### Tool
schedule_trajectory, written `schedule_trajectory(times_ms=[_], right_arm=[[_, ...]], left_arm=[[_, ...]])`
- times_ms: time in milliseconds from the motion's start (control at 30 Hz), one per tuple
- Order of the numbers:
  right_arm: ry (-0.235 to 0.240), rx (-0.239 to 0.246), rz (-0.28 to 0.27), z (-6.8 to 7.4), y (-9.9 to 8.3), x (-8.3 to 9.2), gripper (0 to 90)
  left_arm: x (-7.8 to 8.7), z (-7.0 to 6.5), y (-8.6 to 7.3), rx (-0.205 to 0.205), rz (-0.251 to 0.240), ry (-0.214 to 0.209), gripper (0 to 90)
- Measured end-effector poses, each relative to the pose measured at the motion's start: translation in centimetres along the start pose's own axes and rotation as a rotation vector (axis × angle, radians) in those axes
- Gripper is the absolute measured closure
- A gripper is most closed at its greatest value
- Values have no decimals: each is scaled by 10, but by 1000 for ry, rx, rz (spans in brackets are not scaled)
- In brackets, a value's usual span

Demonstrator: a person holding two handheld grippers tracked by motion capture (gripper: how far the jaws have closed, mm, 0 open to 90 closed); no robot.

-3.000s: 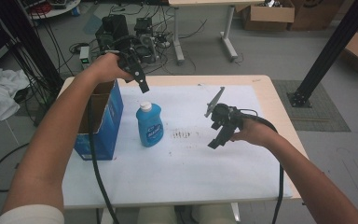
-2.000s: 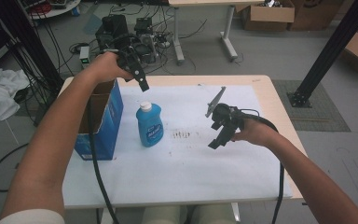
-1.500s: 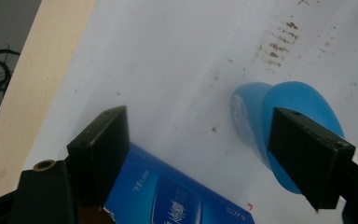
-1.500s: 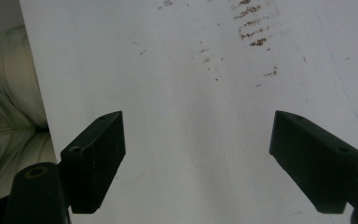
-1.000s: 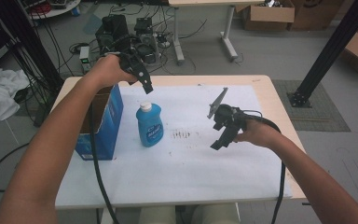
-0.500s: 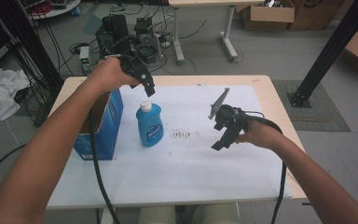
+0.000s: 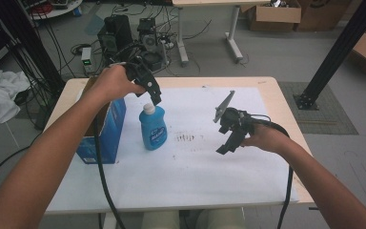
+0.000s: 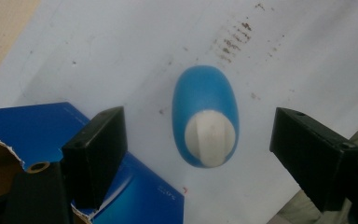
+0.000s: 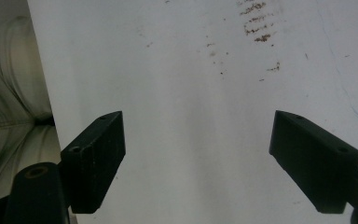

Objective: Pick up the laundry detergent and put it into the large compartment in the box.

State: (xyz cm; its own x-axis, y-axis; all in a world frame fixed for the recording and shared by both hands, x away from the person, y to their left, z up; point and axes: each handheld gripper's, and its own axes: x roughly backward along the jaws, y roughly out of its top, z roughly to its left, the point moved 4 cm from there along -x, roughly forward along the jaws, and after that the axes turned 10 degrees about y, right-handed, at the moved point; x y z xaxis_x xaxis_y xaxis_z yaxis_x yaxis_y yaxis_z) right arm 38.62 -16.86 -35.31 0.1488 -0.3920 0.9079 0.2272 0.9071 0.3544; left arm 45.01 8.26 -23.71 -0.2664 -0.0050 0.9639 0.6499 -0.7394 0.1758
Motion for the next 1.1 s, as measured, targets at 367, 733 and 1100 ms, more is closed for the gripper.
schedule_trajectory(times_ms=[367,733,1100], right_arm=[[-1,6,-3,1,0,0,182],[-3,5,-4,1,-1,1,182],[-3,3,-5,2,-1,0,182]], left_arm=[[-15,-10,-4,12,21,-1,195],[-29,-15,-8,28,40,-4,195],[-49,-21,-9,28,48,-19,195]])
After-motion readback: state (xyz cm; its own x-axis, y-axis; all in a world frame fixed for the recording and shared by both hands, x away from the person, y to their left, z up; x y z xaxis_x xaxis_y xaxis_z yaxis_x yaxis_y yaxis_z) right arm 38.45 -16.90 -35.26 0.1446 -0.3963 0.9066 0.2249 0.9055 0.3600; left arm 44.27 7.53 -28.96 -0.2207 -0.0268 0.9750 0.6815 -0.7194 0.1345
